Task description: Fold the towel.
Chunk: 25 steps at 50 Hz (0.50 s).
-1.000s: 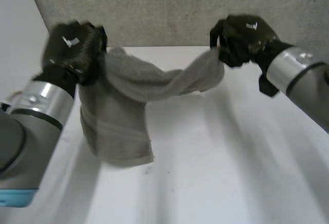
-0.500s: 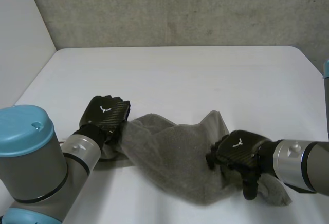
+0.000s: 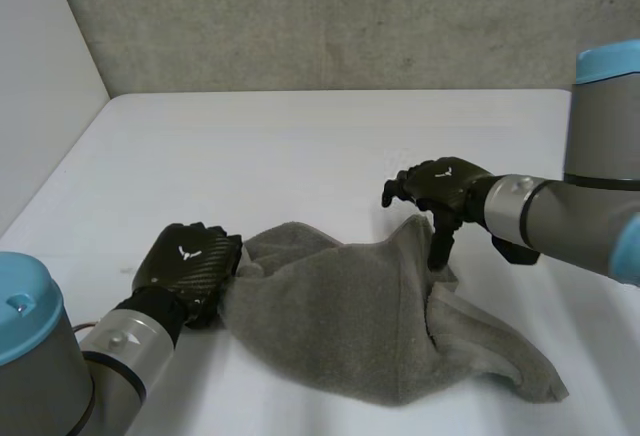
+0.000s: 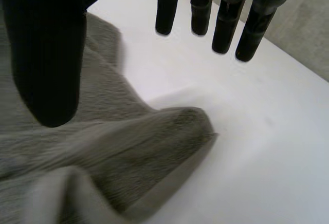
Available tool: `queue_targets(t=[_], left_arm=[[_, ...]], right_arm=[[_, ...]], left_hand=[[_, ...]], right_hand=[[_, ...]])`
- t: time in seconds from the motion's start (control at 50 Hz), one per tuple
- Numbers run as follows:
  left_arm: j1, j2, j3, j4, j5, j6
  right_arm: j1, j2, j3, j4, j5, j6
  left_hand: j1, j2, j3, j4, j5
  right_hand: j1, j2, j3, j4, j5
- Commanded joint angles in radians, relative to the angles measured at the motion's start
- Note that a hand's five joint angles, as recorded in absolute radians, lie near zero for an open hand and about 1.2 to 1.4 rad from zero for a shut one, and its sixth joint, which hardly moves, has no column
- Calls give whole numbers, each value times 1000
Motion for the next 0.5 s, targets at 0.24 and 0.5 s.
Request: queue_targets(t=[0.24, 0.5], left_arm=[[3, 15, -16, 9, 1, 0], [21, -28, 33, 16, 3, 1]], right_arm=[[33, 276, -170, -127, 111, 17], [47, 298, -175, -129, 102, 16]], left_hand=[[247, 182, 181, 179, 204], [247, 182, 181, 179, 204]], right_hand=[[191, 250, 247, 249, 246], [1030, 1088, 1086, 1087, 1084]])
